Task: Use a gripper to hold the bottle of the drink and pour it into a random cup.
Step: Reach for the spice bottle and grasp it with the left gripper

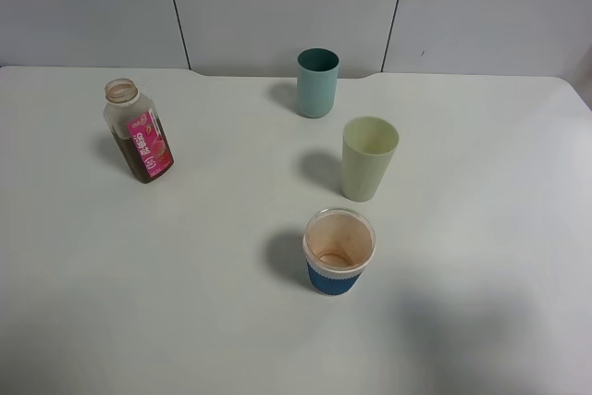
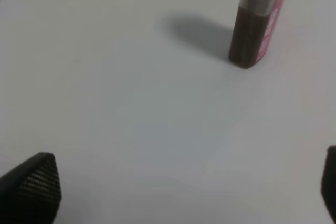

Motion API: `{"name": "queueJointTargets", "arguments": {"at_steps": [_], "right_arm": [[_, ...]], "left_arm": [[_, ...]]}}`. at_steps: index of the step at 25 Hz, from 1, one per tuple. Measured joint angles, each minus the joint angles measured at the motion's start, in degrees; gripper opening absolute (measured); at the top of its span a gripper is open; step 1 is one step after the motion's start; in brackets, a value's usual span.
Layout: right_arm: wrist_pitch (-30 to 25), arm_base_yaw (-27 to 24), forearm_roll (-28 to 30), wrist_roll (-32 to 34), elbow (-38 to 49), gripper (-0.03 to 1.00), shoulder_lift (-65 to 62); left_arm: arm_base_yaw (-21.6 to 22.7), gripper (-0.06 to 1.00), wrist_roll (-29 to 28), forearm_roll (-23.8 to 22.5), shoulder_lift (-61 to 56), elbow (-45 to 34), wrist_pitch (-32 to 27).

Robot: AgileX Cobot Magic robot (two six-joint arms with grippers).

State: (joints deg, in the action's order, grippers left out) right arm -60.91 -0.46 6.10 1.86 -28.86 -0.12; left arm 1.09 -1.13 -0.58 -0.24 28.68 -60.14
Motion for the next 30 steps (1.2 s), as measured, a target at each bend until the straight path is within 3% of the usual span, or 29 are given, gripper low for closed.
{"name": "queueJointTargets", "arguments": {"at_steps": [30], "right_arm": [[0.0, 0.0, 0.0, 0.0, 0.0, 0.99, 0.0]], "left_arm": [[0.0, 0.98, 0.0, 0.0, 0.0, 0.0, 0.0]]}}
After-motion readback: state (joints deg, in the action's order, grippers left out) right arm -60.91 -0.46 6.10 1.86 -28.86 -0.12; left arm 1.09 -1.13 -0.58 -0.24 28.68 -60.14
